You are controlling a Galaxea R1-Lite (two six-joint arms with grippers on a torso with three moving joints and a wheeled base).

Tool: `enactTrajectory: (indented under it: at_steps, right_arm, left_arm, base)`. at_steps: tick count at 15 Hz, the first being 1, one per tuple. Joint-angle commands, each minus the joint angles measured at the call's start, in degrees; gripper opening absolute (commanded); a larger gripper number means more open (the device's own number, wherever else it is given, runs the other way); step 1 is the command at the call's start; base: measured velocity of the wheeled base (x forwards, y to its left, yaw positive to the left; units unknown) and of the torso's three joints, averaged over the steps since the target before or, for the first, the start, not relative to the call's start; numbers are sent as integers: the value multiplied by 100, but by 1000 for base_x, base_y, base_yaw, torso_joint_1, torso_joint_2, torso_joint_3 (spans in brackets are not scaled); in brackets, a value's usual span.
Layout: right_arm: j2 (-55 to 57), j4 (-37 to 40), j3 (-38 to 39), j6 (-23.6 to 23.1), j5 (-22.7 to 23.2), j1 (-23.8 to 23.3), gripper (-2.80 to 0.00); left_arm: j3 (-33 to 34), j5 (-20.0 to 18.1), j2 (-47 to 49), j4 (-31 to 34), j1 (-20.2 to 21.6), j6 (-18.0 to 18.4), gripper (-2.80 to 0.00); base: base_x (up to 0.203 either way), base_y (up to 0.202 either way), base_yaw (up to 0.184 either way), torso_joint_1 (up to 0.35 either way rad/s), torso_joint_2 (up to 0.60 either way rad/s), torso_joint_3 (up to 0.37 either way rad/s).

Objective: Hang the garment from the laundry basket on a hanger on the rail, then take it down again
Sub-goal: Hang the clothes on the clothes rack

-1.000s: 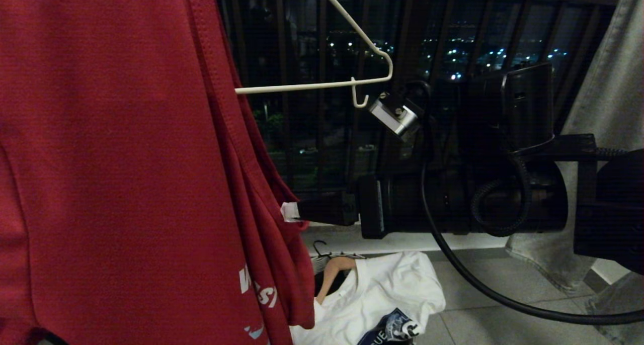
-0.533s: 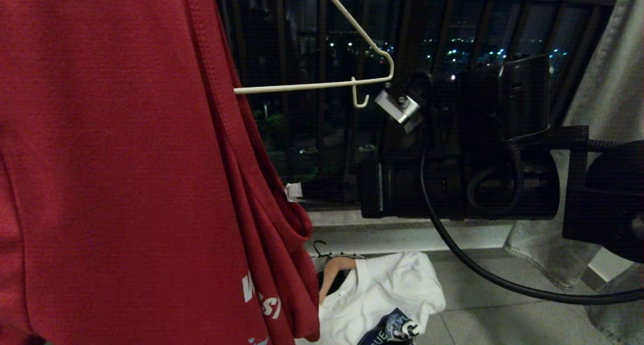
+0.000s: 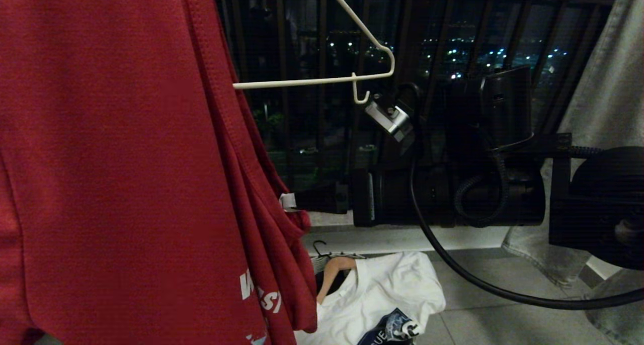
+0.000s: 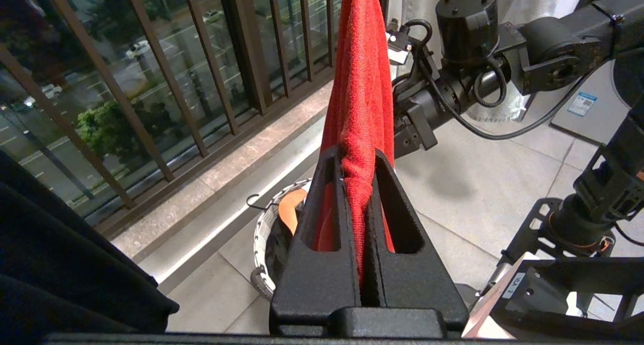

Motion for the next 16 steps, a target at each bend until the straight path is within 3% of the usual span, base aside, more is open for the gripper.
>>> enactTrajectory:
  at_steps: [1, 6, 16]
  right_arm:
    - [-177, -9, 15, 10, 12, -6, 0]
    - [-300, 33, 253, -283, 20, 177, 0]
    - [-75, -90, 85, -32, -43, 112, 0]
  left_arm:
    - [52, -5, 13, 29, -2, 3, -280]
    - [-104, -3, 31, 21, -2, 0, -280]
    - [-148, -3, 4, 30, -2, 0, -280]
  base:
    - [0, 0, 0, 0, 0, 0]
    - [0, 0, 0, 0, 0, 0]
    - [0, 0, 0, 0, 0, 0]
